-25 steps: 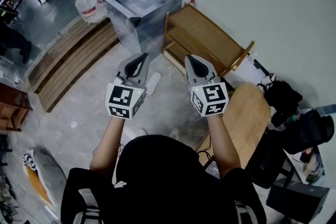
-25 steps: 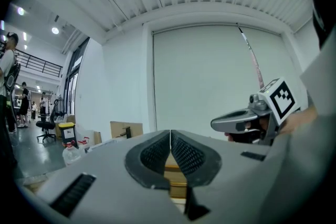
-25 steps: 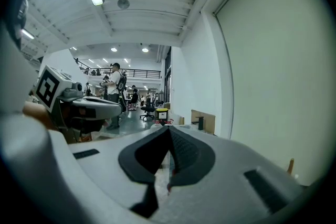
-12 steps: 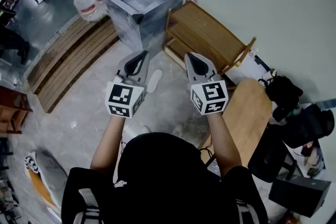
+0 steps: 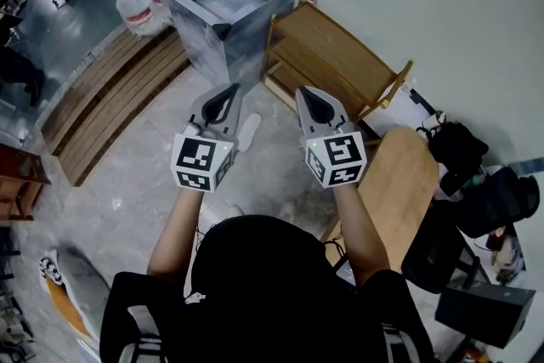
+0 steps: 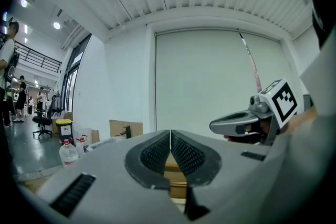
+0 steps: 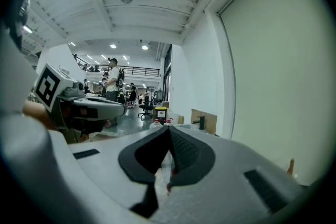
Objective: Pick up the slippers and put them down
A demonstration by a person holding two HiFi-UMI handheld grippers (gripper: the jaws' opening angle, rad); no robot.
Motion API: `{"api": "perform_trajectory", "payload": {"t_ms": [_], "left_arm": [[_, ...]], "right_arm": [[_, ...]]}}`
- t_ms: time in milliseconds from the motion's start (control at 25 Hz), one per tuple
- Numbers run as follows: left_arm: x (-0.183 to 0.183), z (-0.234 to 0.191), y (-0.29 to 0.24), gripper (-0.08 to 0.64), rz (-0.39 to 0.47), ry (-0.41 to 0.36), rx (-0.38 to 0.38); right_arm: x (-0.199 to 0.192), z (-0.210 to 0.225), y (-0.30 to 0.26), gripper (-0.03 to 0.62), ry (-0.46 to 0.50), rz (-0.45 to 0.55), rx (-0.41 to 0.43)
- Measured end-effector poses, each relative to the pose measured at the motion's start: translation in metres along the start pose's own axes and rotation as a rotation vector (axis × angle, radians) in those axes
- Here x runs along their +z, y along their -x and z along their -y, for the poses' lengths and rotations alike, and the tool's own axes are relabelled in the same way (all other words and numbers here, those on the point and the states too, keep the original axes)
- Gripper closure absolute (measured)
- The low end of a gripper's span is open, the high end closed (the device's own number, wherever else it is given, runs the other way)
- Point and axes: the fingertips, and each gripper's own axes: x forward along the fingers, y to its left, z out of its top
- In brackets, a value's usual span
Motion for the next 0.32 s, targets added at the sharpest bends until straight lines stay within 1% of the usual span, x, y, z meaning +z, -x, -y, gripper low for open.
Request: {"api": "perform_trajectory", "payload": {"t_ms": [80,320], "left_arm": [[-0.0015,-0.0019,-0.0017,0.554,0.011,-0.003,0.003],[-0.0036,-0.0028,-0.0050,0.554,-0.016,0.015,-0.003]], "right_arm": [[-0.0010,0.0010,-0.0010,0.594,0.001,-0.001,0.000],[-0.0011,0.0031,-0.0048,0.594,0.001,-0.009,-0.002]]}}
